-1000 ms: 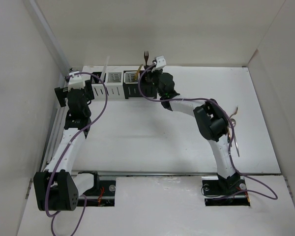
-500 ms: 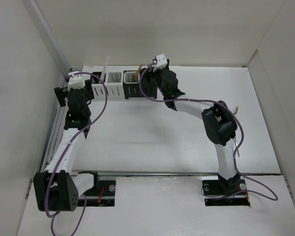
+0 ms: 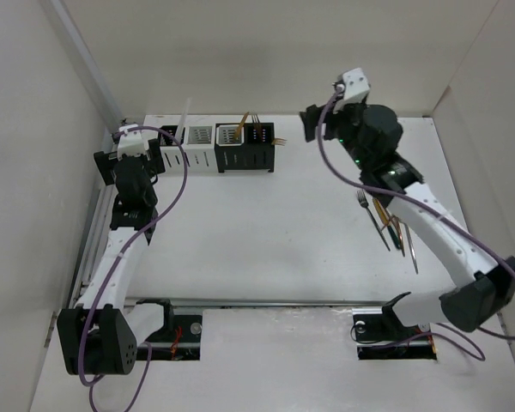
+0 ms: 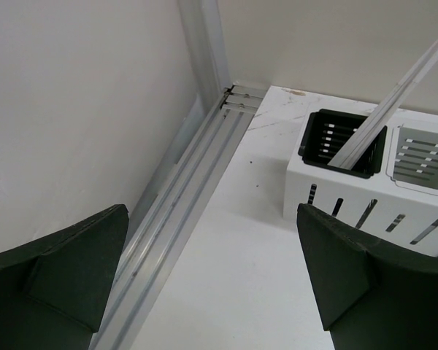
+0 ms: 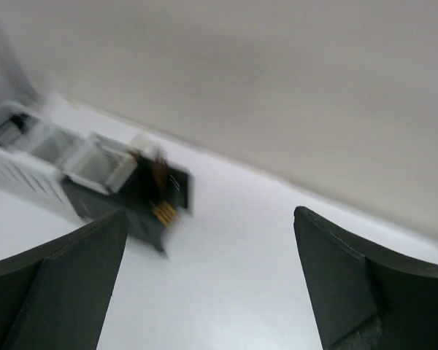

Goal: Sort the eating utensils into containers

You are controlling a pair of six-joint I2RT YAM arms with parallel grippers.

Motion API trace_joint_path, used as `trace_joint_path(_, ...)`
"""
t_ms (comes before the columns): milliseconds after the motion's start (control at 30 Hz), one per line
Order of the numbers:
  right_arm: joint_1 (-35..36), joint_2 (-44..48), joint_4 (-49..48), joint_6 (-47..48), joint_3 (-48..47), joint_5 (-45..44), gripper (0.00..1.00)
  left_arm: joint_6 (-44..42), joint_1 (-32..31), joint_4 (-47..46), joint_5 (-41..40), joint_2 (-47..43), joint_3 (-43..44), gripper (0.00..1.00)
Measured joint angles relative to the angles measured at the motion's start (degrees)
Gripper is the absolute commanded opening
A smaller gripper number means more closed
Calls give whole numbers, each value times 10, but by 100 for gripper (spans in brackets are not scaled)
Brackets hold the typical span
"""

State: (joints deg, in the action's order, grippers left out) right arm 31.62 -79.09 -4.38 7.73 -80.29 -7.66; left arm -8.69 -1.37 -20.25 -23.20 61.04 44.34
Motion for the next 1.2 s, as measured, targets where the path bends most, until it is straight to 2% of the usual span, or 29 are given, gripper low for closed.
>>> trace_joint_path(67,-60,22,118,-8,-7,9,92,2,0,0,6,-3,0,100)
trace_joint_path(133,-125,10,235,-16,-15,10,74,3,0,0,9,-9,-1,100)
trace_joint_path(200,-170,-18,330,-24,-5,-6,66,6,0,-1,15,-16,-3,100)
trace_joint_path(333,-207,-116,485,-31,62,-4,66,12,0,1,27,-28,-14,100)
trace_joint_path(367,-212,-137,509,-33,70,0,69,13,0,2,30,-30,-16,100)
trace_joint_path(433,-223,-165,549,-35,73,7,69,14,-3,3,34,-34,-17,100)
trace_joint_path(700,-280,-232,562,-28,66,16,69,18,-5,0,37,-60,-34,100)
trace_joint_path(867,-302,-285,542,-10,65,38,57,21,-5,1,37,-61,-35,100)
trace_joint_path(1033,-300,-313,536,0,43,55,49,21,-5,1,37,-61,-35,100)
trace_joint_path(1167,-298,-320,529,-6,34,53,36,21,-5,1,37,-61,-35,100)
trace_joint_path(1200,-296,-325,530,-7,29,53,29,21,-5,1,36,-61,-35,100)
